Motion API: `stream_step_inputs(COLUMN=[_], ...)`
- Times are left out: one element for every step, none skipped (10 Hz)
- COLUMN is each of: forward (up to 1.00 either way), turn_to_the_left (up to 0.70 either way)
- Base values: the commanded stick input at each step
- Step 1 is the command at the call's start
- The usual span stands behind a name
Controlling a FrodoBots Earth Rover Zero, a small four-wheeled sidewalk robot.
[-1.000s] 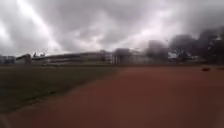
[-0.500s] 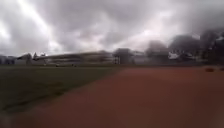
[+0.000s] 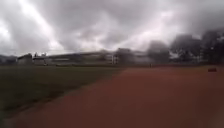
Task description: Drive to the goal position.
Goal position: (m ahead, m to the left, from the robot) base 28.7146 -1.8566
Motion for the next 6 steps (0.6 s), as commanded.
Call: stream_step_inputs(forward=[0.70,0.70,0.70,0.70,0.70,0.70], turn_to_the_left=[0.00,0.00,0.00,0.00,0.00,0.00])
